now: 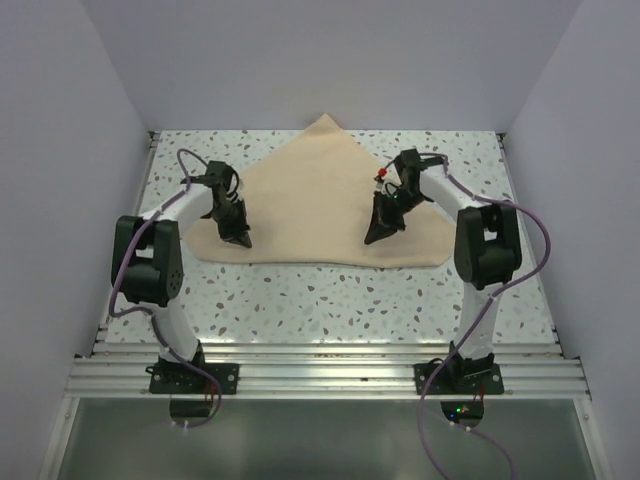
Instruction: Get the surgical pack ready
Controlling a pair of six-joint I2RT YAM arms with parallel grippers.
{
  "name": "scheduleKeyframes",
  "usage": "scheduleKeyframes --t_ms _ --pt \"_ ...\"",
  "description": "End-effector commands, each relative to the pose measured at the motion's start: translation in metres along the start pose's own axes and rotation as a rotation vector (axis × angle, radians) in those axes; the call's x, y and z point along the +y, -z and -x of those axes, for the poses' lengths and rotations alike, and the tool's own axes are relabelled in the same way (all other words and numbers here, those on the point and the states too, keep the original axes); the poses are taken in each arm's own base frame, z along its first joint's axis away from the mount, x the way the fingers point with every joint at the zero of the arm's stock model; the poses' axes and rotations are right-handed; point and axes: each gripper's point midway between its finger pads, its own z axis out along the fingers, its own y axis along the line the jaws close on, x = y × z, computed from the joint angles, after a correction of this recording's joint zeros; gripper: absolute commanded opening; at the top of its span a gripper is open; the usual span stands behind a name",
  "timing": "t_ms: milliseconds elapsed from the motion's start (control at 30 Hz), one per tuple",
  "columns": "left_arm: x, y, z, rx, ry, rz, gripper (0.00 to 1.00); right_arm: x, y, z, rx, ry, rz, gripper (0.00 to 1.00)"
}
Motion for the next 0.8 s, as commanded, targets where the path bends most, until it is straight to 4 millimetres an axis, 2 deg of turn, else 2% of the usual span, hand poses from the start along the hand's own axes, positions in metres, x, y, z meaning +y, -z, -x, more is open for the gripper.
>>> scheduleKeyframes --t_ms 0,33,100,133,167,200,267,333,367,467,600,667,700,767 --pt "0.009 -0.028 -0.017 0.118 0.023 -0.030 0.00 -0.022 -0.022 -0.022 0.128 -0.080 0.012 0.01" --pt "0.018 -0.037 -0.025 0.155 0.044 -0.012 0.00 -0.027 -0.025 -0.024 0.137 -0.082 0.013 0.01" --pt "0.030 -0.043 -0.028 0.157 0.062 0.011 0.00 -0.046 -0.033 -0.019 0.110 -0.101 0.007 0.01" --pt "0.042 -0.046 -0.031 0.156 0.082 0.032 0.00 -0.063 -0.041 -0.027 0.129 -0.136 -0.024 0.01" --pt "0.050 -0.047 -0.032 0.157 0.100 0.056 0.00 -0.079 -0.038 -0.025 0.115 -0.172 -0.041 0.01" --pt "0.069 -0.046 -0.029 0.147 0.135 0.110 0.00 -0.095 -0.040 -0.032 0.127 -0.204 -0.069 0.01" --pt "0.090 -0.042 -0.030 0.151 0.184 0.164 0.00 -0.120 -0.029 -0.032 0.085 -0.263 -0.092 0.01" --pt "0.115 -0.034 -0.027 0.125 0.238 0.217 0.00 -0.129 -0.019 -0.038 0.061 -0.289 -0.095 0.02" --pt "0.122 -0.031 -0.026 0.119 0.256 0.236 0.00 -0.143 -0.008 -0.035 0.028 -0.324 -0.101 0.03" --pt "0.154 -0.018 -0.022 0.094 0.331 0.301 0.00 -0.165 0.011 -0.041 0.007 -0.364 -0.173 0.04" --pt "0.170 -0.006 -0.018 0.070 0.381 0.321 0.00 -0.190 0.028 -0.047 -0.025 -0.423 -0.260 0.04" --pt "0.170 0.009 -0.005 0.018 0.347 0.333 0.00 -0.185 0.041 -0.044 -0.051 -0.394 -0.270 0.04" --pt "0.162 0.022 0.006 -0.038 0.326 0.308 0.00 -0.173 0.048 -0.035 -0.083 -0.381 -0.234 0.04" --pt "0.147 0.033 0.017 -0.086 0.292 0.258 0.03 -0.151 0.058 -0.025 -0.122 -0.347 -0.204 0.04"
